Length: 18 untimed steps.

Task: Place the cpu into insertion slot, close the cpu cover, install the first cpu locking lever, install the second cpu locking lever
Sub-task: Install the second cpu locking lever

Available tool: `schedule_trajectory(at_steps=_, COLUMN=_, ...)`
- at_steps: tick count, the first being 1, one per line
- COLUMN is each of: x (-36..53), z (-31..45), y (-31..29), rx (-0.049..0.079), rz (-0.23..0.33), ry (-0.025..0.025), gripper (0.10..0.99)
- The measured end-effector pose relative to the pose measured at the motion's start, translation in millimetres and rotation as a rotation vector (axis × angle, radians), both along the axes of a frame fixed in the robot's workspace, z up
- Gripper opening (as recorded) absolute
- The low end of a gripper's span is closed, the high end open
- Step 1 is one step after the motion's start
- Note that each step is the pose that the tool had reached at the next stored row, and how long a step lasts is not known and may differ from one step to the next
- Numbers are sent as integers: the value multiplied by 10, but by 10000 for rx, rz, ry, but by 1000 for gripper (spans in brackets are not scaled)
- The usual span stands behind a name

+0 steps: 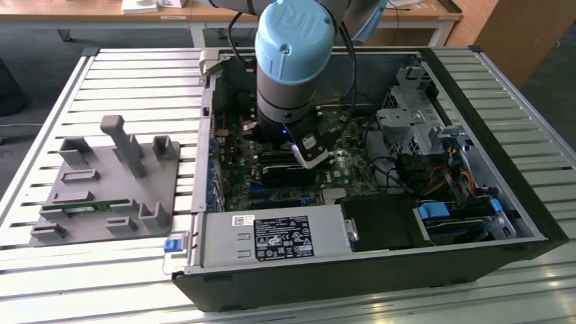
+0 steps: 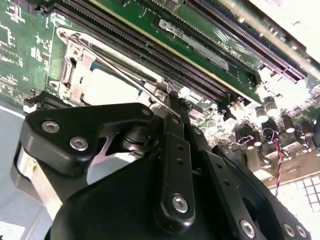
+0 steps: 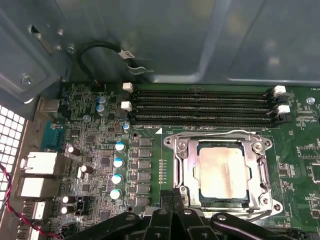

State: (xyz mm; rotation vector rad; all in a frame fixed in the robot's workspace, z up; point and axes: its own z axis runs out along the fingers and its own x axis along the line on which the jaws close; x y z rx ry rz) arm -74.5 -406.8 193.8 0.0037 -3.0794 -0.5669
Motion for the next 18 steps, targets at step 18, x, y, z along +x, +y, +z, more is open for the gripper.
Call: schedule_trajectory(at_steps=18, x=16, z=492, y=0, rx=1, rz=2, ry=1, gripper=106)
